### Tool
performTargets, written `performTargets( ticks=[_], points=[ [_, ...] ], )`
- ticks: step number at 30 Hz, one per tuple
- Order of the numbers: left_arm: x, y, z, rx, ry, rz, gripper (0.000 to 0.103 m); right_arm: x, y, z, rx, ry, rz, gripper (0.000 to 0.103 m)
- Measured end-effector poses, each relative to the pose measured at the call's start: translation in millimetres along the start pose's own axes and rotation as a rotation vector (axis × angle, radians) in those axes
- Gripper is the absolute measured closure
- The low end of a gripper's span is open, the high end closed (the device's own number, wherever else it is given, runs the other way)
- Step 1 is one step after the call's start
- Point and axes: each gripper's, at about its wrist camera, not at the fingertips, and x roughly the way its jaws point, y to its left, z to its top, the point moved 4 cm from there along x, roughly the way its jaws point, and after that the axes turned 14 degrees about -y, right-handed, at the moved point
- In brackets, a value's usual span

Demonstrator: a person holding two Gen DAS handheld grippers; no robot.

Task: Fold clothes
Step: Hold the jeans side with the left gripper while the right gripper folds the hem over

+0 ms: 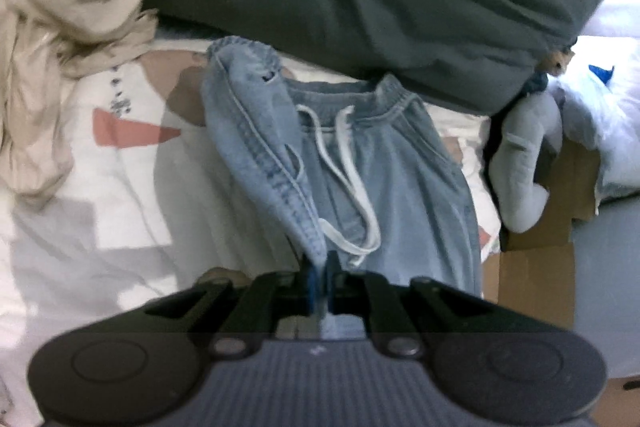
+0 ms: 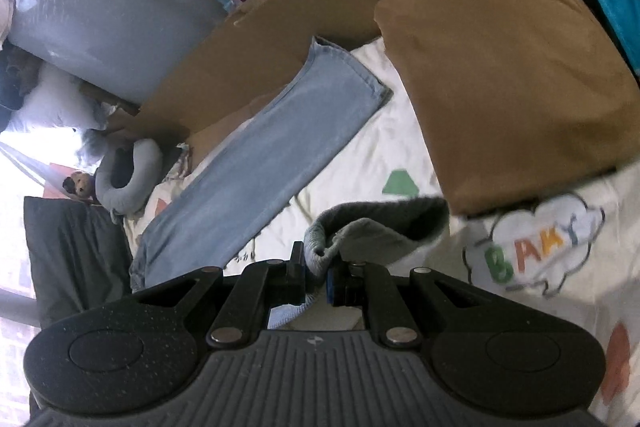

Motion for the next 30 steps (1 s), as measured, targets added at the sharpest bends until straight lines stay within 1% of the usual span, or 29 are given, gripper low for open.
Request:
performTargets(
  ticks=[3,7,12,15,18,23,30],
  points=[
    [-1.2,-20.3,3.4,0.041,-0.004,0.013,0.098,18.9,0.1,16.2,0.003,-0.005,0.007,0.095],
    [3.9,-42.9,8.2,0.064,-0.007,0.011,0.098,46.1,8.0,38.4,-0.005,-0.019,0.014,0.095],
    [21.5,-66.5,11.9,0.053,-0.003,-0.002,0.098,88.7,15.8,65.1,0.023,-0.026,-0.042,0.095],
    [38.1,-82.0,15.5,0.061,0.001,-0.012,0.098,117.2,23.7,80.1,0.008,-0.033,-0.051,0.095],
    [56.8,-99.6,14.2,0.13,0.008,-0.021,0.098,149.5,26.5,93.3,-0.009,-0.034,-0.073,0.095],
    [88.6,-129.9,11.0,0.188,0.022,-0.035,0.098,199.7,24.5,112.8,-0.005,-0.053,-0.12,0.095],
    [137.4,-164.8,-4.9,0.234,0.033,-0.018,0.098,258.3,15.3,137.6,0.029,-0.093,-0.187,0.095]
  ],
)
